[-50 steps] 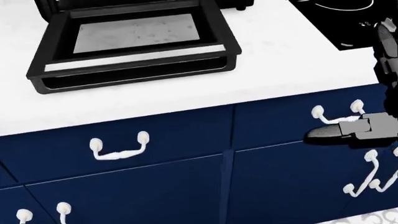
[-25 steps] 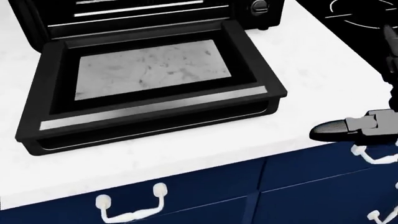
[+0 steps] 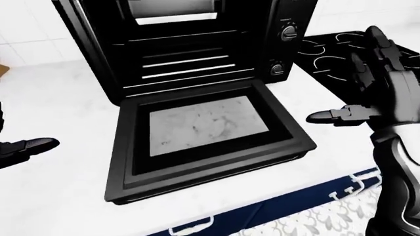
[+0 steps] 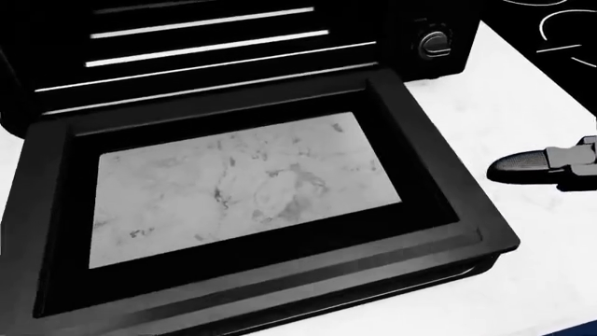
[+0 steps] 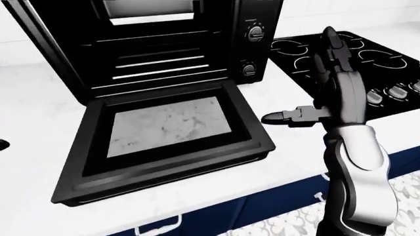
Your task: Close the toaster oven door.
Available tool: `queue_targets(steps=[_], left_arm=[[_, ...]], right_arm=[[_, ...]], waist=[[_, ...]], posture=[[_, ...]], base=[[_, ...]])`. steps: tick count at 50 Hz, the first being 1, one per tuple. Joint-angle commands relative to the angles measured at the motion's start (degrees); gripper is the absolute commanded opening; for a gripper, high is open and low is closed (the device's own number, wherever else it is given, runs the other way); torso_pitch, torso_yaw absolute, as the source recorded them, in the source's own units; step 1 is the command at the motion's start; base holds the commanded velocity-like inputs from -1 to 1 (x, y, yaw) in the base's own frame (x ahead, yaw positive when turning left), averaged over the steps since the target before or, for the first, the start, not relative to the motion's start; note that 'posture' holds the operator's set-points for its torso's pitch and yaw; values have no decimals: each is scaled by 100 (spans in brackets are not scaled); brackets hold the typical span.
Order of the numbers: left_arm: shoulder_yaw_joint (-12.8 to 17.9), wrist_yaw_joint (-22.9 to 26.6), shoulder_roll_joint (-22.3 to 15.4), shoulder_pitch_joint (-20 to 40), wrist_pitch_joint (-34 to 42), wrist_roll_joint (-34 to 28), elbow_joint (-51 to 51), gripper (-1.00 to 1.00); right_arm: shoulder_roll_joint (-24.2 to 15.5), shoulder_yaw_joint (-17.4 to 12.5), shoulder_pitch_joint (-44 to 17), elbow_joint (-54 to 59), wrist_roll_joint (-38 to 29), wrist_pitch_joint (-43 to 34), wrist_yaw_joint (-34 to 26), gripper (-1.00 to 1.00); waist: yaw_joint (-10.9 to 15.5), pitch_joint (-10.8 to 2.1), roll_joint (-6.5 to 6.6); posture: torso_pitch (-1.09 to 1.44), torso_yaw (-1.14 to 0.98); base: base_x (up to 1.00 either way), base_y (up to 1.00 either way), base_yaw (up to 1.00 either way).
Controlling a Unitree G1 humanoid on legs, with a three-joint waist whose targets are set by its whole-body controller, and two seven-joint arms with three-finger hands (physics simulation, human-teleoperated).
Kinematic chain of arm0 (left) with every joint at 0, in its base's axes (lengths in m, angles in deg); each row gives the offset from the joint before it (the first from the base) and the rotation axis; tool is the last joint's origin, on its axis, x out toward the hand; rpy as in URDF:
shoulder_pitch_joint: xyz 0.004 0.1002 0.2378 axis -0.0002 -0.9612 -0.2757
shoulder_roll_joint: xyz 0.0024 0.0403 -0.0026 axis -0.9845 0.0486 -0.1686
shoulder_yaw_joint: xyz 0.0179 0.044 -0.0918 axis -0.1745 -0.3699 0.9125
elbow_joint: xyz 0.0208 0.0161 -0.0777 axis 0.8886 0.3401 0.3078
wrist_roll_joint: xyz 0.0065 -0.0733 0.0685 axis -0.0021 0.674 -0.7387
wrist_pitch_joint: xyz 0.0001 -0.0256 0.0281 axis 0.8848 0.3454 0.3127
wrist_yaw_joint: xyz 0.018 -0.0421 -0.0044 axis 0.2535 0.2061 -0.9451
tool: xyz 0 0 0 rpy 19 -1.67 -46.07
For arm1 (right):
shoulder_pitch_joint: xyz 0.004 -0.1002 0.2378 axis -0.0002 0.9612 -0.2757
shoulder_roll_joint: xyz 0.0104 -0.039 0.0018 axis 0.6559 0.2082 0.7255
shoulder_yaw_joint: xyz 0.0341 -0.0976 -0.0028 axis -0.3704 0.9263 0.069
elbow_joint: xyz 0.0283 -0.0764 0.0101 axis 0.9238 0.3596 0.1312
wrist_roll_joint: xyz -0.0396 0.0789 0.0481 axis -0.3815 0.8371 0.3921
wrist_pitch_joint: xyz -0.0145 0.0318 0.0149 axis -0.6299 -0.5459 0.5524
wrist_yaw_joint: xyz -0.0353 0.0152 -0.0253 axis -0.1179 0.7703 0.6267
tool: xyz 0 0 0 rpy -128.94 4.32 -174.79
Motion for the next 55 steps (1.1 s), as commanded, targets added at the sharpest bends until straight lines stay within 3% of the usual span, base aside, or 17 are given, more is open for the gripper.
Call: queue_targets(steps=[1, 23, 41, 55], left_arm=[[87, -29, -175, 86, -66, 50, -123, 100], [310, -104, -436, 81, -247, 195, 243, 100], [269, -55, -678, 122, -751, 92, 1182, 100], [305, -92, -801, 127, -779, 116, 1265, 100]], right_arm=[[-121, -96, -161, -55, 51, 85, 73, 100], [-859, -201, -673, 1032, 233, 553, 105, 100], [-1225, -45, -1020, 2182, -450, 1230, -213, 100], [-1374, 197, -1381, 3370, -1037, 2080, -396, 100]], waist=[[16, -150, 50], [-92, -72, 184], [-73, -30, 167], [-87, -110, 194]], posture=[[0, 0], [0, 0], [0, 0], [0, 0]], base=[[0, 0, 0], [0, 0, 0], [0, 0, 0], [0, 0, 0]])
